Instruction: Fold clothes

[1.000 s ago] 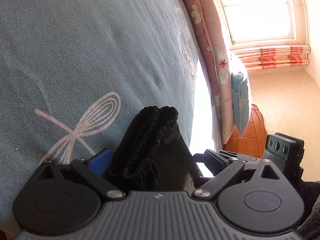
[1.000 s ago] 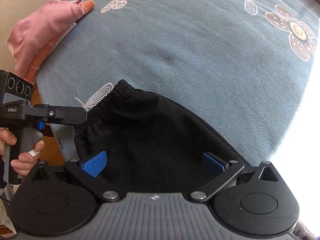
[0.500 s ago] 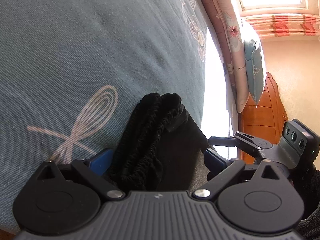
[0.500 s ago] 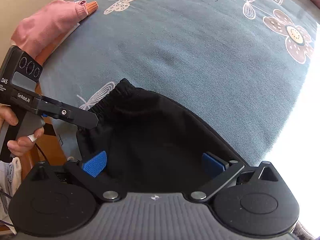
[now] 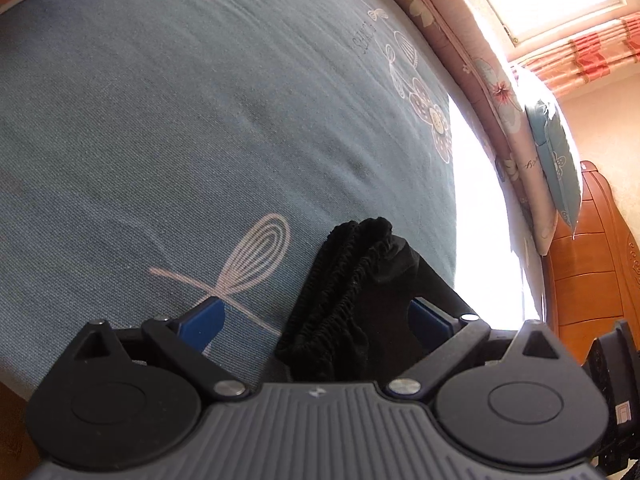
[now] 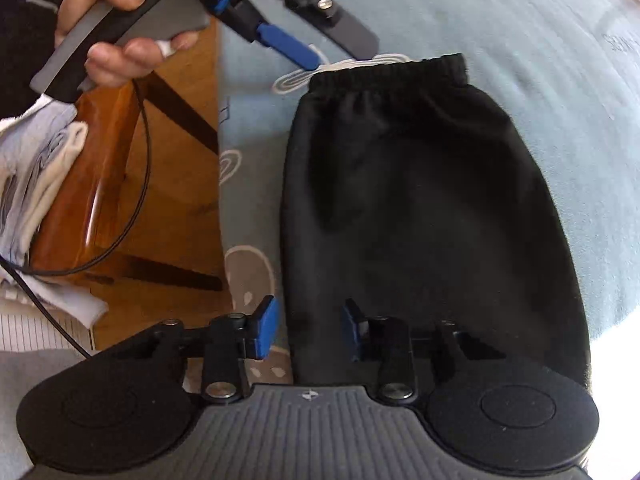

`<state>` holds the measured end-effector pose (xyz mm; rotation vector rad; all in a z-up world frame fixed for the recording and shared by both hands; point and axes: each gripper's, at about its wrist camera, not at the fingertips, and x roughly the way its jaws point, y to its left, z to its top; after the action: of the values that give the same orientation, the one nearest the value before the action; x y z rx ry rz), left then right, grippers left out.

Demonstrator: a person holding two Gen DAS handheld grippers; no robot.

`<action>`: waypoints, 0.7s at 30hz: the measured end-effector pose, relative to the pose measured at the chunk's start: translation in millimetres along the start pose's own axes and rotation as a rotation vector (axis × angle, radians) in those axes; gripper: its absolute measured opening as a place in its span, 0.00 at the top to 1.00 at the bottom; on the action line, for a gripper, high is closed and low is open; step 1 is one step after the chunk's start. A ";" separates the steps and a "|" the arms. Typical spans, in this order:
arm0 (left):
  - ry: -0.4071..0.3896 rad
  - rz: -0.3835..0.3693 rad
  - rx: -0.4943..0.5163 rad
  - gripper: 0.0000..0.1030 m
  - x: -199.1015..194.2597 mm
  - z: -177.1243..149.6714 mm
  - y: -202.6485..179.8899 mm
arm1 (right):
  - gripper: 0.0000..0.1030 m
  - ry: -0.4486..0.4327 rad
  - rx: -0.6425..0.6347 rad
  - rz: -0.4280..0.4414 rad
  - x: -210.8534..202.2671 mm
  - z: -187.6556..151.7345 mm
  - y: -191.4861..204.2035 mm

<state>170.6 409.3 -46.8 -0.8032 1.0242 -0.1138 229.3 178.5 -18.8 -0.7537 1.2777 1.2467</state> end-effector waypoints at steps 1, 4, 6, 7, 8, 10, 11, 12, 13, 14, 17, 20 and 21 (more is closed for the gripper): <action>-0.014 0.006 -0.002 0.05 -2.6 -2.1 0.1 | 0.77 0.013 -0.030 -0.009 5.1 -2.3 5.1; -0.047 0.016 -0.020 0.05 -9.1 -9.7 0.3 | 0.82 0.027 -0.087 -0.061 12.6 -6.2 12.1; -0.061 0.015 -0.033 0.05 -14.5 -17.0 1.3 | 0.90 0.030 -0.120 -0.092 15.5 -8.5 15.6; -0.065 0.015 -0.037 0.05 -15.9 -20.2 -0.4 | 0.95 0.031 -0.137 -0.108 16.9 -9.6 17.3; -0.066 0.012 -0.043 0.05 -17.2 -23.2 -1.7 | 0.95 0.028 -0.139 -0.113 15.5 -9.8 17.6; -0.057 -0.001 -0.050 0.05 -18.4 -28.6 -5.2 | 0.97 0.021 -0.149 -0.125 9.3 -12.1 19.6; -0.055 -0.006 -0.046 0.05 -18.9 -30.6 -7.4 | 0.97 0.018 -0.151 -0.129 5.5 -12.4 19.8; -0.054 -0.009 -0.043 0.05 -19.1 -32.1 -9.8 | 0.97 0.015 -0.152 -0.133 1.7 -12.6 19.9; -0.052 -0.010 -0.038 0.05 -18.7 -33.0 -12.4 | 0.97 0.018 -0.146 -0.122 -1.7 -12.8 18.9; -0.051 -0.016 -0.033 0.05 -18.7 -34.0 -14.6 | 0.97 0.022 -0.139 -0.109 -5.1 -13.0 17.7; -0.056 -0.031 -0.024 0.05 -15.5 -34.9 -17.4 | 0.97 0.021 -0.121 -0.098 -9.5 -13.6 13.7; -0.054 -0.031 -0.031 0.05 -6.2 -34.1 -18.7 | 0.97 0.038 -0.135 -0.105 -4.3 -11.6 15.0; -0.050 -0.031 -0.035 0.05 -3.2 -33.8 -19.1 | 0.98 0.044 -0.142 -0.107 -3.1 -11.1 16.2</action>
<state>147.2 378.7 -41.2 -0.8498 0.9684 -0.1025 211.3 171.0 -14.7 -0.9443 1.1775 1.2494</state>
